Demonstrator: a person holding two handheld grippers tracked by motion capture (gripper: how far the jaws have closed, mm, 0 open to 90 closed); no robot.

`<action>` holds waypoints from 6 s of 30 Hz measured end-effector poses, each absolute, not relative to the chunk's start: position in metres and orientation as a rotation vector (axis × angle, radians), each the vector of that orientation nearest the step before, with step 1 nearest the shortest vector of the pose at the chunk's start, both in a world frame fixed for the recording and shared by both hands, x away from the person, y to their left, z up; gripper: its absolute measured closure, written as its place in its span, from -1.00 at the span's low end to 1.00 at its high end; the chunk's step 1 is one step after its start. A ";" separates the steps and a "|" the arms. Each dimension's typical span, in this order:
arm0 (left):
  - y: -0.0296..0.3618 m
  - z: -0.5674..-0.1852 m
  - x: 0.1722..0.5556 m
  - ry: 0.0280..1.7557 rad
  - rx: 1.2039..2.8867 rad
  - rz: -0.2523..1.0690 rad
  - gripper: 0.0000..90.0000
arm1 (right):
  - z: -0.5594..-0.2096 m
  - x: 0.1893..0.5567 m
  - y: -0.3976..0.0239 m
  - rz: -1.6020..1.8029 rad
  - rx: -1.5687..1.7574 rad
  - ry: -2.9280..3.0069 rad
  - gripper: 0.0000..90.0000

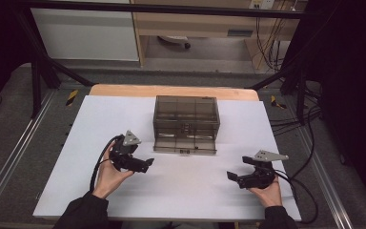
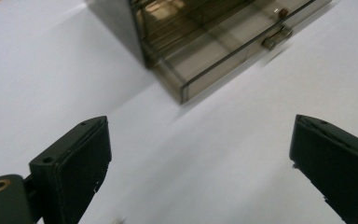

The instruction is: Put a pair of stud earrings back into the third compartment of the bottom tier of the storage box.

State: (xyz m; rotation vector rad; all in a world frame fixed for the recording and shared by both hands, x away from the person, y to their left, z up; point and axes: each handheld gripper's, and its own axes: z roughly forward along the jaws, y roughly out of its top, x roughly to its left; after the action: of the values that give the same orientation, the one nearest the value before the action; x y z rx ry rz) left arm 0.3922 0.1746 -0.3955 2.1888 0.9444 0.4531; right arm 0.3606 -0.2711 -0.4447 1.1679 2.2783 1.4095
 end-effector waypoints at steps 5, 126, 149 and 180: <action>0.194 -0.405 0.389 0.986 2.187 0.455 -0.87 | -0.445 0.361 -0.271 1.408 1.168 2.280 -0.99; 0.106 -0.390 0.394 0.932 2.181 0.340 0.78 | -0.445 0.361 -0.271 1.395 1.166 2.283 -0.99; 0.049 -0.380 0.417 0.859 2.191 0.311 0.79 | -0.445 0.361 -0.271 1.394 1.165 2.285 -0.99; -0.008 -0.402 0.453 0.834 2.204 0.262 0.78 | -0.445 0.361 -0.271 1.389 1.167 2.289 -0.99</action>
State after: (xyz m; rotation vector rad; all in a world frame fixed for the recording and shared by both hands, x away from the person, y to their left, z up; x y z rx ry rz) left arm 0.4528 -0.0076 -0.4023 2.2036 0.8343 0.2617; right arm 0.3606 -0.2713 -0.4450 1.1672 2.2891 1.3891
